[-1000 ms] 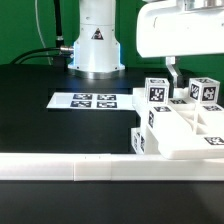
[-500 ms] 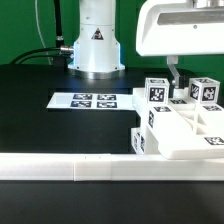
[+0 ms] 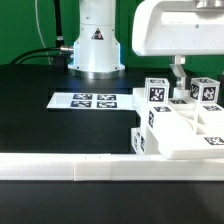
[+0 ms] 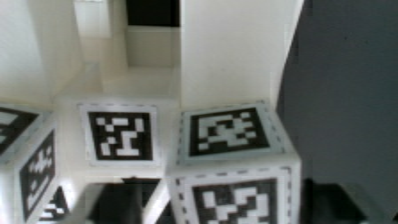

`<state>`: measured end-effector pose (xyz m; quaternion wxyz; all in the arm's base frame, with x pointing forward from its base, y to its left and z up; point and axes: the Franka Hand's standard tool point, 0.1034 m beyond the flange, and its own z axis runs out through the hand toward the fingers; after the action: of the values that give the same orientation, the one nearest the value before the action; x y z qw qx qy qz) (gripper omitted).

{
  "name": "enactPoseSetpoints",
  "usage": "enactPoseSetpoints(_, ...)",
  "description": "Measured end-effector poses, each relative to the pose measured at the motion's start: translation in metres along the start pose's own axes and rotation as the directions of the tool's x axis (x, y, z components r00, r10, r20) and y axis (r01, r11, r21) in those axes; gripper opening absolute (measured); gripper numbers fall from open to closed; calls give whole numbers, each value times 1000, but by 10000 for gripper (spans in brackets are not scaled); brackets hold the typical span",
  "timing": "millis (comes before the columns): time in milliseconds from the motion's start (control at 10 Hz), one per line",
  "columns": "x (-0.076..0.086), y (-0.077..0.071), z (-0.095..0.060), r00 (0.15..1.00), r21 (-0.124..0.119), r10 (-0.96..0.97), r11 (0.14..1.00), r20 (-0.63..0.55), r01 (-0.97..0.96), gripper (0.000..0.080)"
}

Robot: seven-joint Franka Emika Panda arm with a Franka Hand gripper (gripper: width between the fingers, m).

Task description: Assemble chair

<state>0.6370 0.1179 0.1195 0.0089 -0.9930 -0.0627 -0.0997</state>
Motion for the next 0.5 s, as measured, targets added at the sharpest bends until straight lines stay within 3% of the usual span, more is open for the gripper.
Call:
enactPoseSetpoints(100, 0, 0, 0, 1000, 0, 0, 1000, 0, 0, 286)
enactPoseSetpoints(400, 0, 0, 0, 999, 1, 48, 999, 0, -48, 282)
enactPoseSetpoints(500, 2, 0, -1, 988, 2, 157, 988, -5, -157, 282)
